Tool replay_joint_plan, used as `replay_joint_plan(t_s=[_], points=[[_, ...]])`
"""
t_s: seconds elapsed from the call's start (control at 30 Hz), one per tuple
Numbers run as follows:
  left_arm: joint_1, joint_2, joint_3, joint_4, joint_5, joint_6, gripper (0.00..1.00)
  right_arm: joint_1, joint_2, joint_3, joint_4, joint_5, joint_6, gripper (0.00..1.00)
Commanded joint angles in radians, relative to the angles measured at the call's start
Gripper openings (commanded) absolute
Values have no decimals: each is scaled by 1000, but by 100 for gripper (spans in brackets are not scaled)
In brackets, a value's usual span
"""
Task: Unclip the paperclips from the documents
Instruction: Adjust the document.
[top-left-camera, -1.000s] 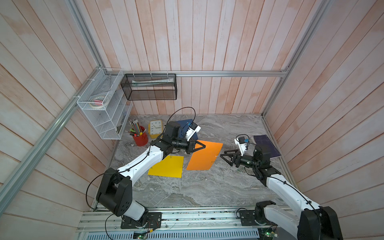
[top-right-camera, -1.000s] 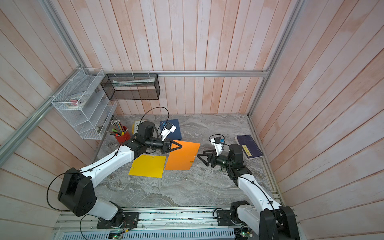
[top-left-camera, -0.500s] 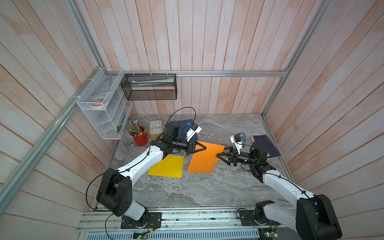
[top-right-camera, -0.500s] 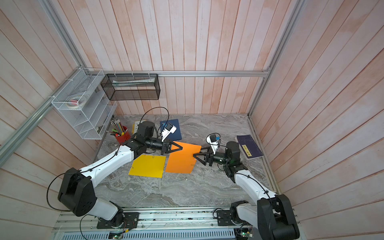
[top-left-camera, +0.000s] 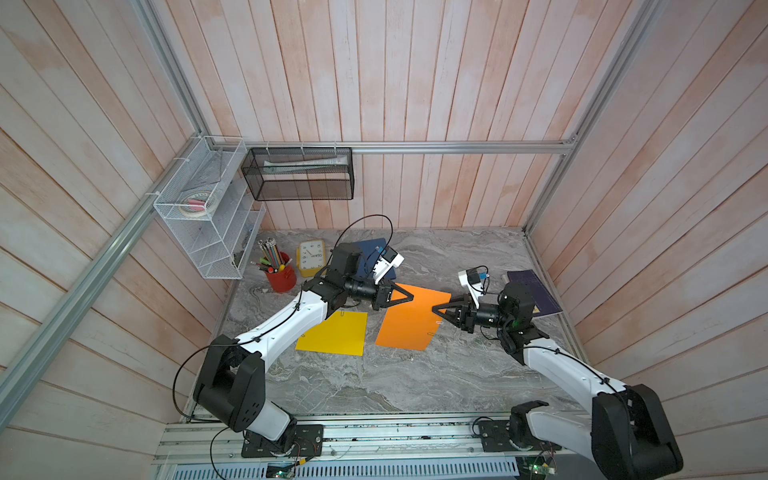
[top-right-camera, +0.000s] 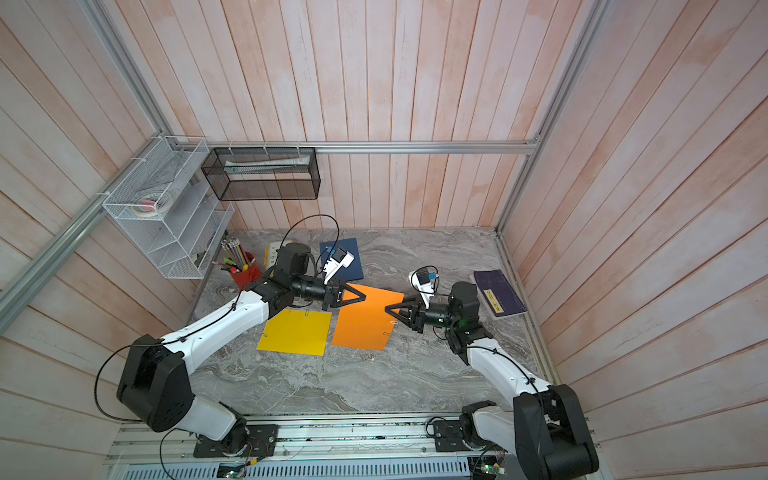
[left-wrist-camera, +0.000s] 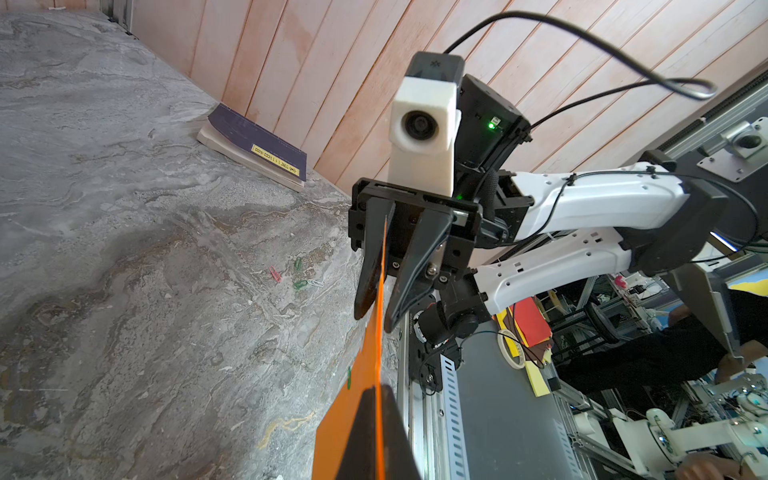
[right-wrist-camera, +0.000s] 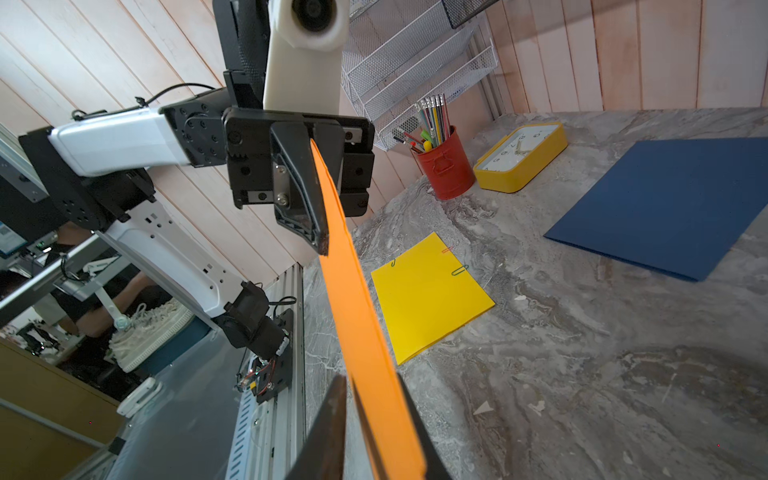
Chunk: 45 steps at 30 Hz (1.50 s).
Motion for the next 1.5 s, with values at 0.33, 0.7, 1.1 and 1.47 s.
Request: replay_joint_plan(t_s=[0.33,0.7,1.1,1.47], points=[[-3,9,20,-42,-25,34,9,-1,3,75,-109,-50,-51,0],[-3,-19,-57,25,0,-16,28,-40,-5,124,-186,-77,-82,0],[-11,-13,-73,86,23,-56,6,-40,5,141,-199,-79,-84,0],[2,-31,-85,92,35,-60,0,-44,-6,126,-282,-65,-136,35]])
